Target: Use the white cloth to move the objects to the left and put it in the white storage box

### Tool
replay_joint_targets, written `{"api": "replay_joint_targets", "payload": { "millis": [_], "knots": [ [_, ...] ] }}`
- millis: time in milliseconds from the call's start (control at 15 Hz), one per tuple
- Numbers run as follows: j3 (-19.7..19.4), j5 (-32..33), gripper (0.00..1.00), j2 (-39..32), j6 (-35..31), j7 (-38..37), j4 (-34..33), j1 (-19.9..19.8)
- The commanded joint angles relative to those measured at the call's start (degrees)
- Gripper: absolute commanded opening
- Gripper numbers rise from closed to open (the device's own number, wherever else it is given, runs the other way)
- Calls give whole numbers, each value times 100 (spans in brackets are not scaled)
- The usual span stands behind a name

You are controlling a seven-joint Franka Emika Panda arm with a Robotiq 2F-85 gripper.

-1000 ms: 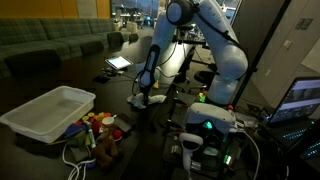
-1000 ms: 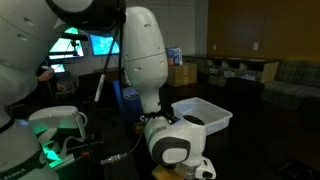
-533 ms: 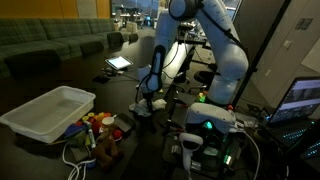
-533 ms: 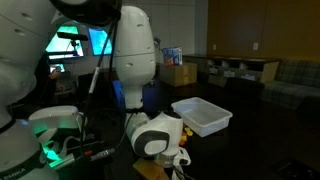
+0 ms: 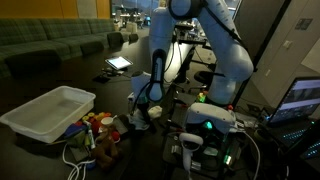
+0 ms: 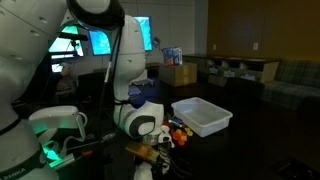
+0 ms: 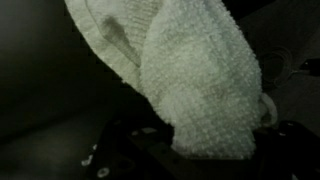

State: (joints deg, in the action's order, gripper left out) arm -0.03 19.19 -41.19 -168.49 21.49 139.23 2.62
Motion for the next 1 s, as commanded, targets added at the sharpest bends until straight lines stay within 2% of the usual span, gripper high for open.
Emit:
{"api": "replay_joint_targets", "payload": {
  "millis": [0,467,933],
  "knots": [
    [31,118,10,-107,-72,-253,-163,517],
    [-97,260,10,-48,46,-590,-497,1605],
    [38,227,10,-144,364,-885,-1046,2151]
  ]
}}
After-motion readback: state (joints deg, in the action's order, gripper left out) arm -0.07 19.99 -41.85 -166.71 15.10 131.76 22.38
